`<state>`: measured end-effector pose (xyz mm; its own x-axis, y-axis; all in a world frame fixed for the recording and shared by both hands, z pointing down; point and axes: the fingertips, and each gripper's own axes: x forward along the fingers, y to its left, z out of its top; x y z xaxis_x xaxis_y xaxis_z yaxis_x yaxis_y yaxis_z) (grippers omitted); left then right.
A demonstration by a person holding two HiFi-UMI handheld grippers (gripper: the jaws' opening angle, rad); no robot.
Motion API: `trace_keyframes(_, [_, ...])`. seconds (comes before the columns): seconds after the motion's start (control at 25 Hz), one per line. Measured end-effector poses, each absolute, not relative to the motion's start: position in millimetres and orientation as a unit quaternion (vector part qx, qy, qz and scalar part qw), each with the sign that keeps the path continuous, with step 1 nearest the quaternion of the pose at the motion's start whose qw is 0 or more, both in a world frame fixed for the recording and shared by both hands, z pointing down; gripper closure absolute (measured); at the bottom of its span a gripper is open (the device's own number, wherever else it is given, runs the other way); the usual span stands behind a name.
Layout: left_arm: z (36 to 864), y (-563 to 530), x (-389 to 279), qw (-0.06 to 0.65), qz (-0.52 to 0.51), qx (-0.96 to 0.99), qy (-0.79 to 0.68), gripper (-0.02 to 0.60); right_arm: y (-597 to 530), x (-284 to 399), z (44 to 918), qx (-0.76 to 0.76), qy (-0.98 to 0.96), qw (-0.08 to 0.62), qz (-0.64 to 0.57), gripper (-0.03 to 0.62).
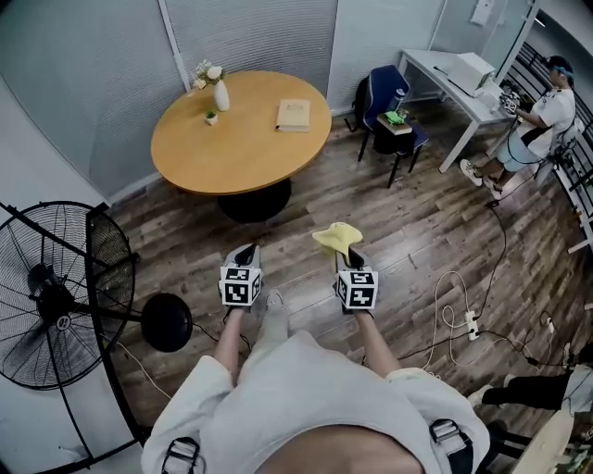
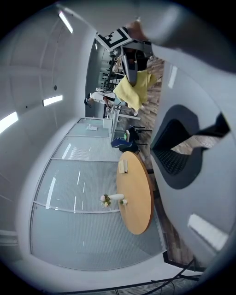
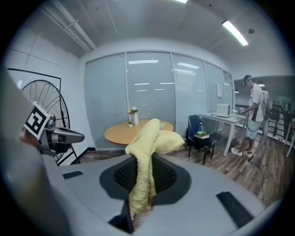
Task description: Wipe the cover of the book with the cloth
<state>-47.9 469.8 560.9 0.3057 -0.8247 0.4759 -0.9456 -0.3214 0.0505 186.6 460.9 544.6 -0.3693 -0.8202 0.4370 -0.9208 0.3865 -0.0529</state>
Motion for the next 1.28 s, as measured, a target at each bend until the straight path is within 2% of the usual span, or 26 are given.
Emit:
trace_keyframes(0.68, [578.1,303.1,-59.0,0.170,0.181,0.821,-0.514,0.572,323.8,161.4,556.4,0.564,-0.791,0.189,0.144,0.526])
trace_keyframes(1.28, [578.9,160.5,-106.1,0.172,0.180,0.835,-0.491,0.572,193.8,113.3,550.3,0.581,-0.780,0.190,0.137,0.526])
